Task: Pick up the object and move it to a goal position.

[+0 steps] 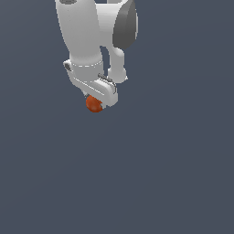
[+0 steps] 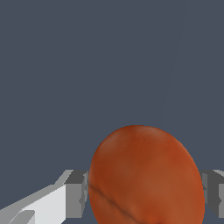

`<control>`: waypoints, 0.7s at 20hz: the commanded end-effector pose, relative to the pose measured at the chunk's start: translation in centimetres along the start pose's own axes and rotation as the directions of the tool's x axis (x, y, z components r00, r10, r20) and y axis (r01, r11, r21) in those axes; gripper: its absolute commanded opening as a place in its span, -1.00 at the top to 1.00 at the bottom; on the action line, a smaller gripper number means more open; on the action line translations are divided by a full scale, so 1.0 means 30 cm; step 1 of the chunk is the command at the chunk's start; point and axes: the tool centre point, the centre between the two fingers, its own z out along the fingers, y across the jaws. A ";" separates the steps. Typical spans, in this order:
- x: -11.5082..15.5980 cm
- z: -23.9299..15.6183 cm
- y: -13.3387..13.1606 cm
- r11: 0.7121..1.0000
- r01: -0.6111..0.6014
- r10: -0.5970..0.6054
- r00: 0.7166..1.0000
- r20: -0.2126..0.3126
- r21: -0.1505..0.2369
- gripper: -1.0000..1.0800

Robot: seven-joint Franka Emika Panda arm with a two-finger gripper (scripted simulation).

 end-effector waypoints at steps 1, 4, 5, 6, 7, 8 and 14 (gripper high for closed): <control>0.047 -0.078 0.026 1.000 0.001 -0.001 1.000 -0.001 0.001 1.00; 0.098 -0.155 0.053 1.000 0.001 -0.001 1.000 -0.001 0.000 1.00; 0.114 -0.179 0.061 1.000 0.001 -0.001 1.000 -0.001 0.000 1.00; 0.129 -0.202 0.068 1.000 0.001 -0.001 1.000 -0.001 0.000 1.00; 0.144 -0.225 0.076 1.000 0.001 -0.001 1.000 -0.001 0.000 1.00; 0.159 -0.247 0.083 1.000 0.001 -0.001 1.000 -0.001 0.000 1.00; 0.238 -0.364 0.120 1.000 0.002 -0.002 1.000 -0.001 -0.001 1.00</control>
